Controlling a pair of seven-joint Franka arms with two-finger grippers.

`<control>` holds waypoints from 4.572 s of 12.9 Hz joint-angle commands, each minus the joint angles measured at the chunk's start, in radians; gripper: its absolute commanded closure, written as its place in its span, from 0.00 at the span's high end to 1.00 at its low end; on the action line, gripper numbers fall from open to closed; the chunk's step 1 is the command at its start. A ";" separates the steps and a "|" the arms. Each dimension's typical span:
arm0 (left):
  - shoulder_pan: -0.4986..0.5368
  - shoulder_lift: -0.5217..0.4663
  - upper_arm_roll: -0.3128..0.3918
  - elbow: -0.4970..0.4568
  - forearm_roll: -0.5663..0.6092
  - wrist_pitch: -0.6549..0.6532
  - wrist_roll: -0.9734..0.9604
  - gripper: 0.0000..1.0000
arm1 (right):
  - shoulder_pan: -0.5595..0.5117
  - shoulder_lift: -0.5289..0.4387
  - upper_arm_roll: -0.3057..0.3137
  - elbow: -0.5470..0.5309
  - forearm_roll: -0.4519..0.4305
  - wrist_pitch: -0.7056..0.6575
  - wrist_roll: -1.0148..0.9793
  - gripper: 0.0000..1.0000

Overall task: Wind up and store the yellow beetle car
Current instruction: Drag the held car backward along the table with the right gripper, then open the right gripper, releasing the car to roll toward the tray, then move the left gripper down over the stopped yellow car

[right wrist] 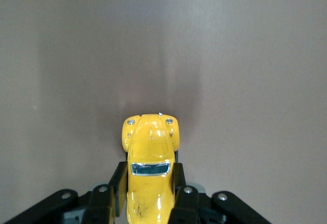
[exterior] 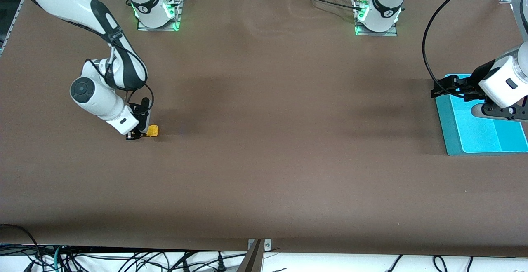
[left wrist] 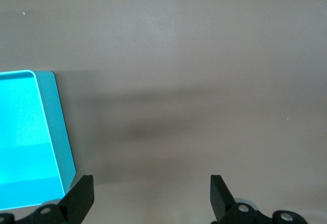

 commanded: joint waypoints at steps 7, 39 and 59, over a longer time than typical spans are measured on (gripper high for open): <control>-0.004 0.012 0.000 0.029 -0.010 -0.011 0.017 1.00 | -0.205 0.062 0.005 0.002 0.002 0.003 -0.294 0.14; 0.009 0.012 0.000 0.028 -0.009 -0.011 0.021 1.00 | -0.307 -0.077 0.086 0.159 0.006 -0.225 -0.314 1.00; 0.016 0.169 -0.049 -0.116 0.054 0.018 0.904 1.00 | -0.307 -0.626 0.138 0.166 0.109 -0.722 1.139 1.00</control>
